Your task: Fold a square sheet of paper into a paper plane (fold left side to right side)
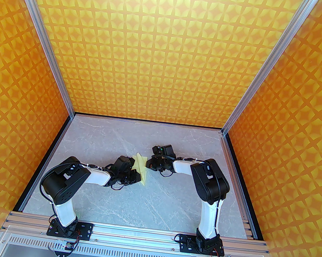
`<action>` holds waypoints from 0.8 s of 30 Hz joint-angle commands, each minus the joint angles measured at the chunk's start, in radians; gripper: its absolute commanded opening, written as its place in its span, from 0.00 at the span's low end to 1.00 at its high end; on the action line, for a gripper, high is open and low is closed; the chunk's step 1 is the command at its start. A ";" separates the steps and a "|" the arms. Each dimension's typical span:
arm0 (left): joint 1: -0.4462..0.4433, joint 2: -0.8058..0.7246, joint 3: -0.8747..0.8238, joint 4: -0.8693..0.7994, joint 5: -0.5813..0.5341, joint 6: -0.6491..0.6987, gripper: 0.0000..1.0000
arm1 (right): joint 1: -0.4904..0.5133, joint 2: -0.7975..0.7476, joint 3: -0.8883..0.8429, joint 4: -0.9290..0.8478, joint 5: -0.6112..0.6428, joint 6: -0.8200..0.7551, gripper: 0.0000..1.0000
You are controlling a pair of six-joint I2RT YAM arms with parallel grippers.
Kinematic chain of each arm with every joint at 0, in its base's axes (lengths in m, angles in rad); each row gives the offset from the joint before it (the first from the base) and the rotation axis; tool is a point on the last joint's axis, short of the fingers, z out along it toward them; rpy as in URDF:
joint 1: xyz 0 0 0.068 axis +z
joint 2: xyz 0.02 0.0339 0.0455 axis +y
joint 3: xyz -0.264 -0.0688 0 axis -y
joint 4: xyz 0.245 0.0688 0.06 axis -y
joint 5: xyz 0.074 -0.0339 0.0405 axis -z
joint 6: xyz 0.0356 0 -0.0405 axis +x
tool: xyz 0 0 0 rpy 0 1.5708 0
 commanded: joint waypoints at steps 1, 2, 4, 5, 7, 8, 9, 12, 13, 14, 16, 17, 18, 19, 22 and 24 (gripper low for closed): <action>0.001 -0.052 0.007 -0.011 -0.016 0.033 0.10 | -0.004 0.023 0.013 -0.025 0.007 -0.022 0.00; 0.000 -0.061 0.001 0.002 -0.011 0.031 0.10 | -0.004 0.023 0.014 -0.025 0.007 -0.022 0.00; 0.000 -0.067 -0.011 0.040 0.002 0.020 0.10 | -0.004 0.023 0.012 -0.024 0.005 -0.022 0.00; 0.000 -0.063 -0.015 0.062 0.008 0.011 0.10 | -0.004 0.023 0.010 -0.024 0.006 -0.023 0.00; -0.002 -0.047 -0.017 0.102 0.026 -0.008 0.09 | -0.004 0.024 0.009 -0.025 0.006 -0.023 0.00; -0.004 -0.037 -0.015 0.108 0.030 -0.012 0.09 | -0.004 0.023 0.008 -0.025 0.006 -0.023 0.00; -0.007 -0.028 -0.010 0.110 0.032 -0.013 0.09 | -0.004 0.022 0.007 -0.025 0.006 -0.023 0.00; -0.012 -0.007 -0.009 0.115 0.032 -0.019 0.09 | -0.004 0.018 0.004 -0.024 0.007 -0.023 0.00; -0.012 -0.003 -0.011 0.120 0.032 -0.021 0.09 | -0.003 0.017 0.005 -0.024 0.007 -0.023 0.00; -0.012 0.003 -0.011 0.125 0.035 -0.022 0.09 | -0.004 0.017 0.002 -0.024 0.007 -0.022 0.00; -0.012 0.012 -0.013 0.133 0.038 -0.027 0.09 | -0.004 0.015 0.002 -0.024 0.007 -0.023 0.00; -0.014 0.017 -0.011 0.138 0.040 -0.028 0.09 | -0.004 0.015 0.000 -0.024 0.007 -0.022 0.00; -0.015 0.022 -0.011 0.142 0.041 -0.031 0.09 | -0.004 0.016 0.000 -0.021 0.007 -0.021 0.00; -0.016 0.025 -0.011 0.145 0.041 -0.032 0.09 | -0.004 0.016 0.000 -0.021 0.007 -0.020 0.00; -0.020 0.034 -0.011 0.155 0.041 -0.038 0.09 | -0.004 0.014 -0.001 -0.021 0.008 -0.020 0.00; -0.021 0.038 -0.011 0.159 0.042 -0.039 0.09 | -0.003 0.014 -0.002 -0.022 0.007 -0.019 0.00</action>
